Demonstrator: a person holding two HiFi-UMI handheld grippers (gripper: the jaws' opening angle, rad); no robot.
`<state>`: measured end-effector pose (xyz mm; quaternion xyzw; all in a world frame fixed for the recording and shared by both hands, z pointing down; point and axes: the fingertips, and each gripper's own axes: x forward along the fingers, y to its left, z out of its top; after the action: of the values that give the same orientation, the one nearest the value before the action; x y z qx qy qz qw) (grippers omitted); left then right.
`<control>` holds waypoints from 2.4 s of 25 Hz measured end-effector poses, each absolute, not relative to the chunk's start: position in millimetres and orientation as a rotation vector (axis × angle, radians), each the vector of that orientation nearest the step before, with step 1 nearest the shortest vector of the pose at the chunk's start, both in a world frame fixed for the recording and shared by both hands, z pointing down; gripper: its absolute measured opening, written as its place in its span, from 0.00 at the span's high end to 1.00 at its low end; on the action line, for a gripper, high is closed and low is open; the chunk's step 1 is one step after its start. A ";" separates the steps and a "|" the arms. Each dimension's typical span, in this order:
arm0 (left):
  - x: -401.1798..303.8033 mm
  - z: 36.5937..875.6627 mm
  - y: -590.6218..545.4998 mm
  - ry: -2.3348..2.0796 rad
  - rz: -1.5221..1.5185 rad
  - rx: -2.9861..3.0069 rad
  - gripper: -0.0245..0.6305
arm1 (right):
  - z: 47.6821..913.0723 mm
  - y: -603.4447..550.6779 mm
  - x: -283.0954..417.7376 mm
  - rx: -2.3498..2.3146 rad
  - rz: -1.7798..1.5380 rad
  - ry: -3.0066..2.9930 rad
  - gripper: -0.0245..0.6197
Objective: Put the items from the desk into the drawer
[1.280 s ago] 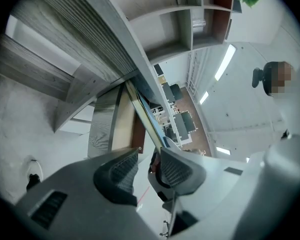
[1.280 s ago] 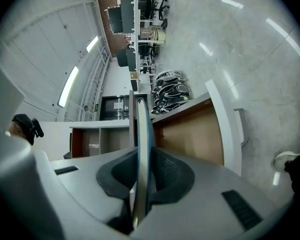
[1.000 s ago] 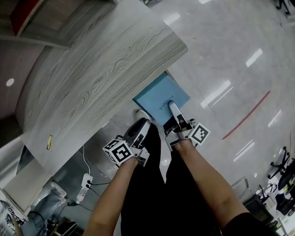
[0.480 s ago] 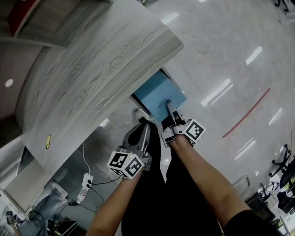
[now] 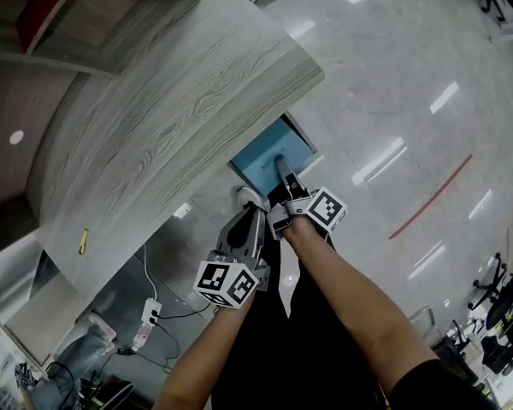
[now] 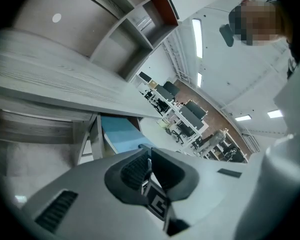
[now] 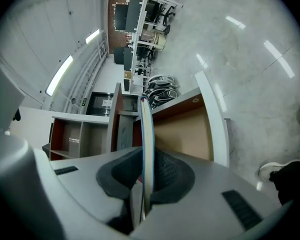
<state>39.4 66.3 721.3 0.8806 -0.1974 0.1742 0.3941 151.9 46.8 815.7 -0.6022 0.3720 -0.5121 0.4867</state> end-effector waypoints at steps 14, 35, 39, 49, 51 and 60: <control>39.5 697.8 72.7 -0.298 0.332 2.221 0.91 | 845.5 33.3 148.9 -1.532 -1.389 0.731 0.85; 33.0 687.8 71.9 -0.376 0.318 2.185 0.91 | 856.5 44.9 135.6 -1.784 -1.878 0.687 0.49; 30.4 688.4 72.6 -0.413 0.349 2.205 0.91 | 854.0 47.7 131.0 -1.838 -1.940 0.770 0.46; 33.4 687.5 56.3 -0.519 0.391 2.216 0.91 | 847.7 63.2 118.6 -1.957 -2.082 0.919 0.45; 34.2 687.7 55.5 -0.525 0.394 2.216 0.91 | 843.8 62.3 118.9 -1.953 -2.079 0.934 0.45; 41.3 684.9 57.1 -0.549 0.397 2.236 0.91 | 819.7 53.1 126.5 -2.026 -2.001 1.147 0.45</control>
<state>41.3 57.1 684.9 0.8806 -0.2161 0.1561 0.3917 126.5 53.1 819.7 -0.6595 0.3734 -0.6514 0.0357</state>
